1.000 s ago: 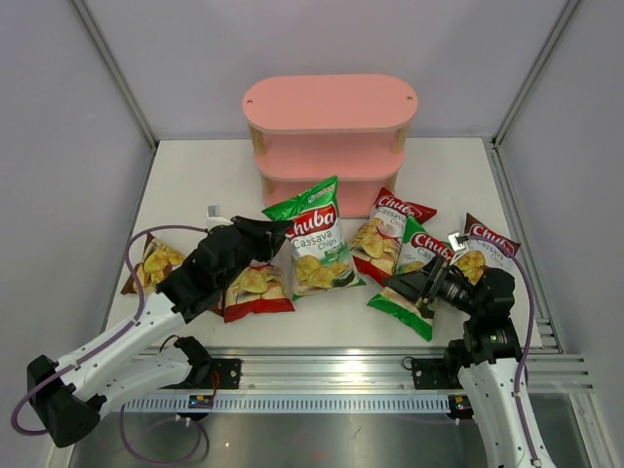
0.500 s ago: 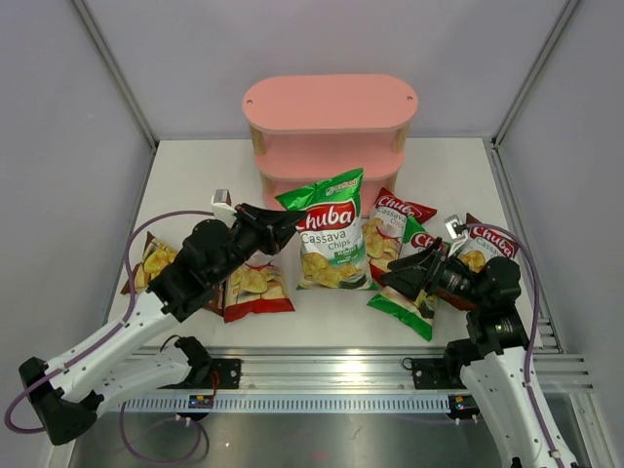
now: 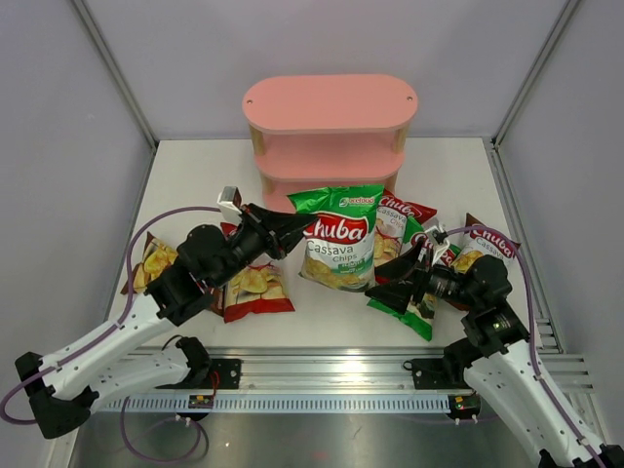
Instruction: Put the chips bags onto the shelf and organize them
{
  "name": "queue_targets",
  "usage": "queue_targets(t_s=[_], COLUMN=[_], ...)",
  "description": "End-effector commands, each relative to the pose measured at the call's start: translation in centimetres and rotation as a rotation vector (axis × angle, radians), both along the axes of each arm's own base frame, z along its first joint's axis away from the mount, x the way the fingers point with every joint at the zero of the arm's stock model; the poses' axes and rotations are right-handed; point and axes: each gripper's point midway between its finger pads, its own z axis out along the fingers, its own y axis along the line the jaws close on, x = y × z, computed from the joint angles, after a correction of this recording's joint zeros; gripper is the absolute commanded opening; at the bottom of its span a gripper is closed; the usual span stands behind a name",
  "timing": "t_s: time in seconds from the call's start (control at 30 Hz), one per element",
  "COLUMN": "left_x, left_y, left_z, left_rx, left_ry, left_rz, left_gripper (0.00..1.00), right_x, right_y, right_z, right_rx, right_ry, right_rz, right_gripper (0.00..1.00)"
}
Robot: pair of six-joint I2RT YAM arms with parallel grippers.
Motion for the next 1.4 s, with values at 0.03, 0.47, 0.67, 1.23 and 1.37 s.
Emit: queue_targets(t_s=[0.03, 0.47, 0.67, 1.23, 1.37], left_x=[-1.8, -2.7, -2.9, -2.9, -3.2], left_y=[0.6, -0.6, -1.3, -0.3, -1.4], left_z=[6.3, 6.2, 6.2, 7.9, 9.3], left_rx=[-0.15, -0.137, -0.131, 0.082, 0.206], left_ry=[-0.11, -0.095, -0.095, -0.323, -0.502], left_rz=[-0.029, -0.061, -0.083, 0.006, -0.027], left_gripper=[0.0, 0.0, 0.0, 0.13, 0.59], right_x=[2.2, 3.1, 2.0, -1.0, -2.2], right_y=[-0.2, 0.9, 2.6, 2.6, 2.3], right_z=[1.7, 4.8, 5.8, 11.2, 12.5], right_rx=[-0.012, 0.005, 0.052, 0.203, 0.245], right_ry=[-0.134, -0.264, -0.298, -0.301, -0.286], right_rz=[-0.11, -0.104, 0.009, 0.096, 0.127], right_gripper=[0.91, 1.0, 0.99, 0.33, 0.27])
